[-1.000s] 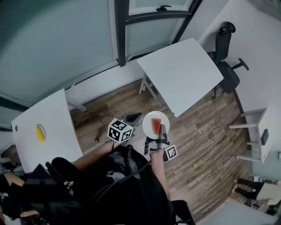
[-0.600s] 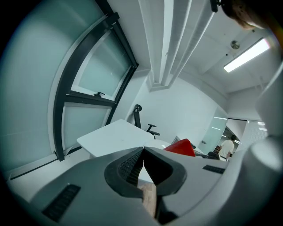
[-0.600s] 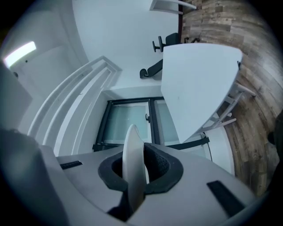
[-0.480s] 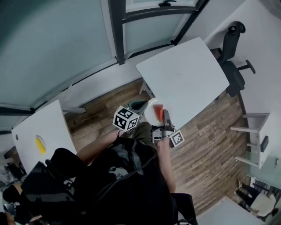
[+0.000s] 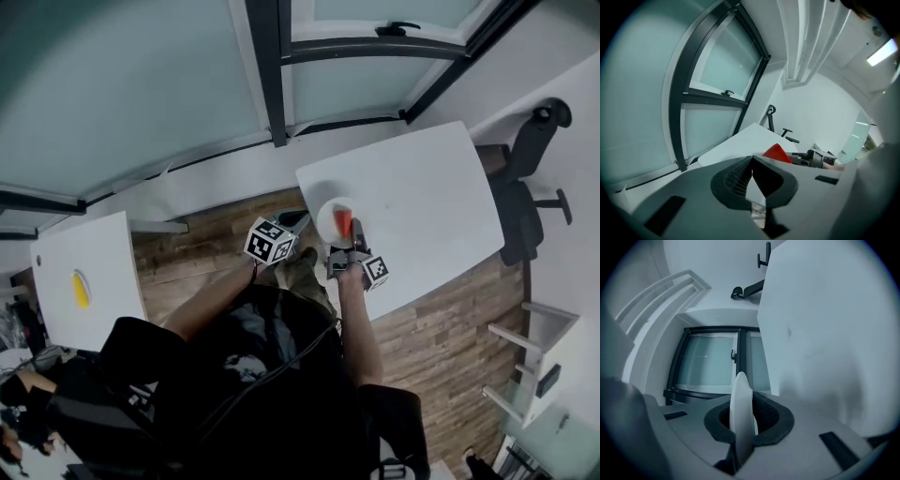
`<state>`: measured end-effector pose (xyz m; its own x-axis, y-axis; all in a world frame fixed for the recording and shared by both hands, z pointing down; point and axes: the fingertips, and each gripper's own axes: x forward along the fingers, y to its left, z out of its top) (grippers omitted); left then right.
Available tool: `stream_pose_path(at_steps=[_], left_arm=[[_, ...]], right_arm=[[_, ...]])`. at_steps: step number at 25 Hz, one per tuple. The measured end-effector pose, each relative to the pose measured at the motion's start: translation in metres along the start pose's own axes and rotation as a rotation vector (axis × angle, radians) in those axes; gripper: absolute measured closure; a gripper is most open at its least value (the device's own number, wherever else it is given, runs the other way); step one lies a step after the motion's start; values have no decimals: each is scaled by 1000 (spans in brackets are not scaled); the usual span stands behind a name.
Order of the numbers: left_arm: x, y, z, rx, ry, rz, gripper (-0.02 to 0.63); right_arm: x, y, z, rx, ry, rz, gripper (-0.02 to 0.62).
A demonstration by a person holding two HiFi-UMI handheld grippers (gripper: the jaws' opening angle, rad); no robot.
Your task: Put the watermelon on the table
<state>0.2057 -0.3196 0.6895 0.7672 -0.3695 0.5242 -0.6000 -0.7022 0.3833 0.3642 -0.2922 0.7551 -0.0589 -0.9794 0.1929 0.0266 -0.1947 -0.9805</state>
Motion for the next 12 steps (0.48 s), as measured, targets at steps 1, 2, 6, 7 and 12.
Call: stream_pose_path(at_steps=[1, 2, 6, 7, 12], left_arm=[[8, 5, 3, -8, 10, 19, 600], [13, 8, 7, -12, 14, 30, 600], [17, 19, 20, -46, 10, 57, 600], [16, 23, 20, -61, 13, 63, 600], [28, 53, 36, -67, 30, 70, 600]], right_arm=[[17, -6, 10, 3, 4, -12, 572], [35, -12, 19, -4, 11, -28, 572], [99, -33, 46, -31, 19, -105, 572], [112, -38, 50, -29, 10, -119, 572], [172, -44, 74, -101, -36, -179, 572]])
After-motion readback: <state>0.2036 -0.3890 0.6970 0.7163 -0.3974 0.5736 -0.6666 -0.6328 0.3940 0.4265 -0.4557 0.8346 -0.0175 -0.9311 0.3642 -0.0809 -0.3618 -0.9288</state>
